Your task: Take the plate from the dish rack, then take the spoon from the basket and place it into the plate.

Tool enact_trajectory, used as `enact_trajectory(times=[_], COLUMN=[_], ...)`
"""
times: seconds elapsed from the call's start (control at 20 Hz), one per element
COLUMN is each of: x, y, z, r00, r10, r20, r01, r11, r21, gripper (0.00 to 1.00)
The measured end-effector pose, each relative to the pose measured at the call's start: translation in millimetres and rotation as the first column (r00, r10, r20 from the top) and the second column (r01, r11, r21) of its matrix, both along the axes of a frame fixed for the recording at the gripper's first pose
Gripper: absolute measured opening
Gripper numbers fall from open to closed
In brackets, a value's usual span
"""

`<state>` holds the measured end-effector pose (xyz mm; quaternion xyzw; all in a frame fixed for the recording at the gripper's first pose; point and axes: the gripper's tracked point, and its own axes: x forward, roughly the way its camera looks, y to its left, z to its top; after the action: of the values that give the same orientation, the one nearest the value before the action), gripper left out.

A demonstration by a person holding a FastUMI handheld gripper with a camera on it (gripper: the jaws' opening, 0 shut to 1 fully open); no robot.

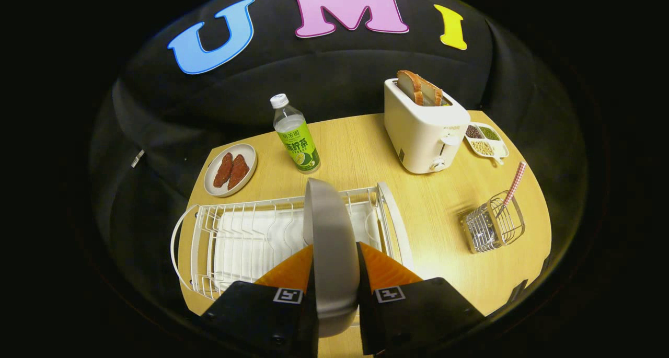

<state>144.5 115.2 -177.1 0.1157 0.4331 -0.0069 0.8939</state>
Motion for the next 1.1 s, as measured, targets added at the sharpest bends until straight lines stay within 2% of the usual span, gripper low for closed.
enact_trajectory(times=[0.25, 0.4, 0.75, 1.0, 1.1], x=[8, 6, 3, -12, -16], y=[0, -11, -37, -47, -49], z=[17, 25, 22, 15, 17], r00=[0.999, 0.999, 0.998, 0.996, 0.997], r10=[0.019, -0.027, -0.044, -0.086, -0.073], r20=[0.036, 0.039, 0.044, 0.017, 0.024], r01=[-0.015, 0.032, 0.051, 0.087, 0.074], r11=[0.996, 0.992, 0.984, 0.992, 0.994], r21=[-0.09, -0.122, -0.168, -0.094, -0.078], gripper=[0.35, 0.35, 0.32, 0.3, 0.29])
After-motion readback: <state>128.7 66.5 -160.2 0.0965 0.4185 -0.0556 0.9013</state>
